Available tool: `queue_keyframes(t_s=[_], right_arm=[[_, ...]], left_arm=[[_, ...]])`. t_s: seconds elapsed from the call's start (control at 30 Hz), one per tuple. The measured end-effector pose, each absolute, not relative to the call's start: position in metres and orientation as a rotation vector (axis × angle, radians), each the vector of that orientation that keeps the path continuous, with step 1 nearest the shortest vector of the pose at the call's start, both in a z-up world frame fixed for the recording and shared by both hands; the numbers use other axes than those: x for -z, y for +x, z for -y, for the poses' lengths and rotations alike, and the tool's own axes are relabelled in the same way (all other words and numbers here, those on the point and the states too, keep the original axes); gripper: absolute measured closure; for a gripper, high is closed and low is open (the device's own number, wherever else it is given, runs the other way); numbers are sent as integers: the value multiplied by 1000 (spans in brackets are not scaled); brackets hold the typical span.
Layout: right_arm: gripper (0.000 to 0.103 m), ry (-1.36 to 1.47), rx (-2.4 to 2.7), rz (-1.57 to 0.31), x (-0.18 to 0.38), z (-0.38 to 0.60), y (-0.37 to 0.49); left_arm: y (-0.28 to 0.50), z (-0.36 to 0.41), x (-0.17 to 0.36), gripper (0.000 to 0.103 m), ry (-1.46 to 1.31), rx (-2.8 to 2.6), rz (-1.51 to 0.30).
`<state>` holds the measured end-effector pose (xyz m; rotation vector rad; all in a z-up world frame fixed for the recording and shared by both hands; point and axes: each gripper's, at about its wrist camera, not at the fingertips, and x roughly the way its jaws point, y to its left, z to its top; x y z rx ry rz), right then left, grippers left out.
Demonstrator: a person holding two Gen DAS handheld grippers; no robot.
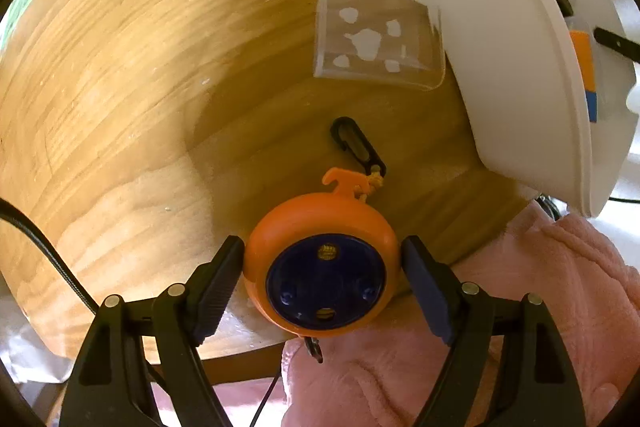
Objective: Organize rigid objects
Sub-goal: 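Carry the orange container with the left gripper over the white tray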
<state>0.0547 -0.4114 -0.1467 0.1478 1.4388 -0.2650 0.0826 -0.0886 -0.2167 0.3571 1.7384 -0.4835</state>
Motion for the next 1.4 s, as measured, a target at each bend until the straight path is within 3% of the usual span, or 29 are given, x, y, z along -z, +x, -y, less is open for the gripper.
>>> queue_keyframes(t_s=[0.57, 1.03, 1.4], right_arm=[[95, 62, 95, -1493, 156, 414, 81], [95, -17, -25, -1536, 159, 404, 86], [94, -115, -137, -1553, 161, 392, 85]], left_arm=[[86, 74, 204, 21, 259, 280, -1746], [87, 83, 104, 21, 302, 218, -1547], [76, 148, 50, 21, 260, 309, -1373]])
